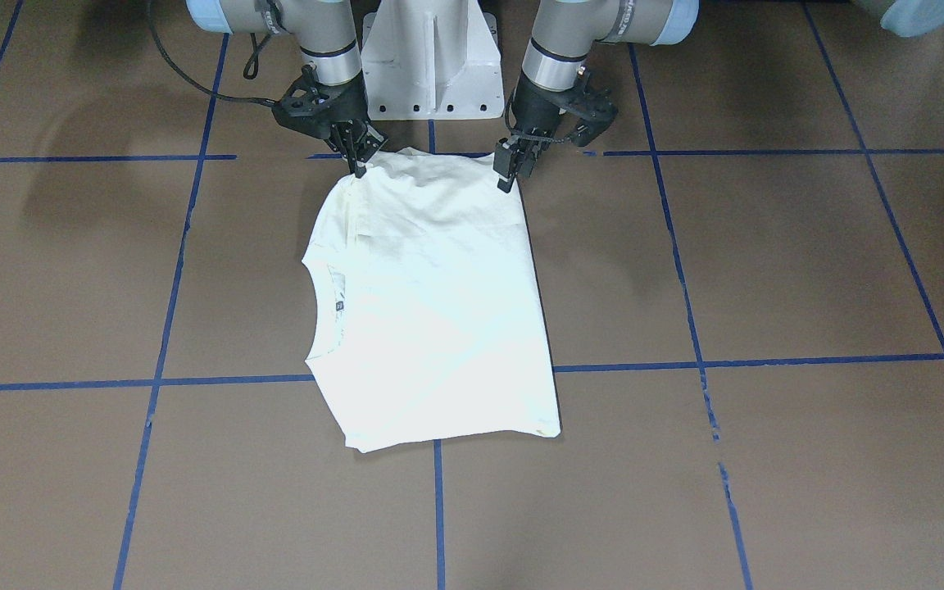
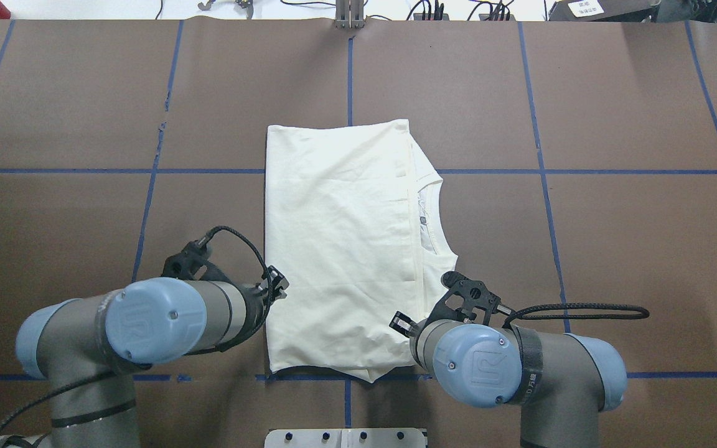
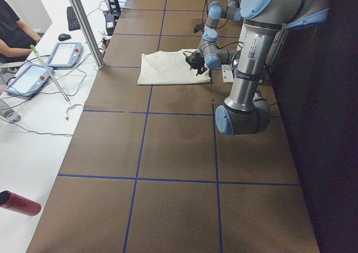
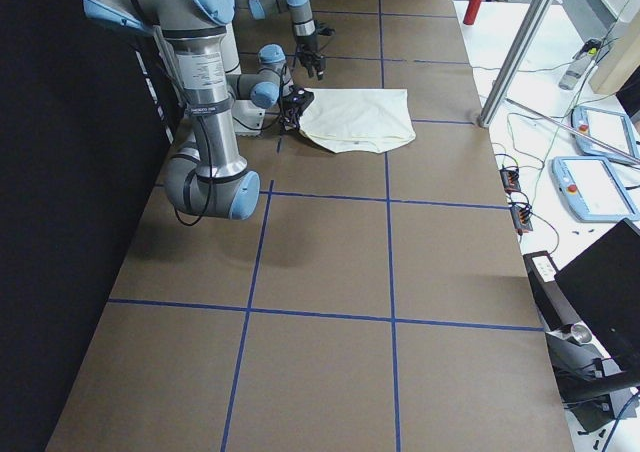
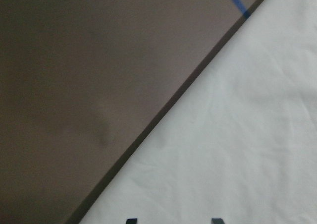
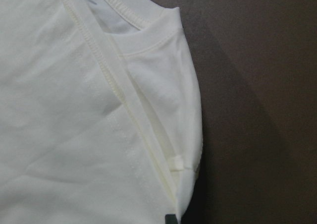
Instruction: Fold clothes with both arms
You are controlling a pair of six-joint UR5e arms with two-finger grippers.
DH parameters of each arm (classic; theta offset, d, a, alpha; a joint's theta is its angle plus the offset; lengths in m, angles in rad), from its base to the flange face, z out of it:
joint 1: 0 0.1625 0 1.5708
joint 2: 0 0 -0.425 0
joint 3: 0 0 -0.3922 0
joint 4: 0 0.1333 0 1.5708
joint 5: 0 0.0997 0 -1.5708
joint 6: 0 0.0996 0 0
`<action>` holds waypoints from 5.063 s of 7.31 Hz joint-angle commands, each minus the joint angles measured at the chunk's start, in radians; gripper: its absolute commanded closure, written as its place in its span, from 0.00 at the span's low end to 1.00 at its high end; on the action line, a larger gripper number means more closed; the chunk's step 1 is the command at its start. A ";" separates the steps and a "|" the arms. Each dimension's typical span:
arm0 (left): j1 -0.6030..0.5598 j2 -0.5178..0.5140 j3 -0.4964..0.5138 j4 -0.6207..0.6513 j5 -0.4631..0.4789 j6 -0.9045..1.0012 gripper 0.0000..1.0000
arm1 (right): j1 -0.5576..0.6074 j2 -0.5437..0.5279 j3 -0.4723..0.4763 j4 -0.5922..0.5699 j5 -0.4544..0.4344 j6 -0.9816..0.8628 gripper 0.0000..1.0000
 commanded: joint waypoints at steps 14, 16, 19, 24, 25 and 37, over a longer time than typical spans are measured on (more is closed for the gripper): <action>0.132 0.004 -0.001 0.026 0.006 -0.044 1.00 | 0.001 -0.001 0.006 0.000 -0.002 0.000 1.00; 0.135 0.006 -0.166 0.099 0.003 -0.049 1.00 | -0.030 -0.042 0.113 -0.012 -0.004 0.012 1.00; 0.182 0.004 -0.347 0.213 0.000 -0.086 1.00 | -0.117 -0.159 0.352 -0.014 -0.013 0.121 1.00; -0.043 -0.095 -0.131 0.250 0.007 0.092 1.00 | 0.131 0.034 0.137 -0.049 0.007 0.029 1.00; -0.081 -0.117 -0.087 0.236 0.009 0.141 1.00 | 0.171 0.042 0.089 -0.043 0.021 -0.027 1.00; -0.287 -0.223 0.289 -0.136 0.000 0.349 0.65 | 0.362 0.206 -0.367 0.169 0.211 -0.210 1.00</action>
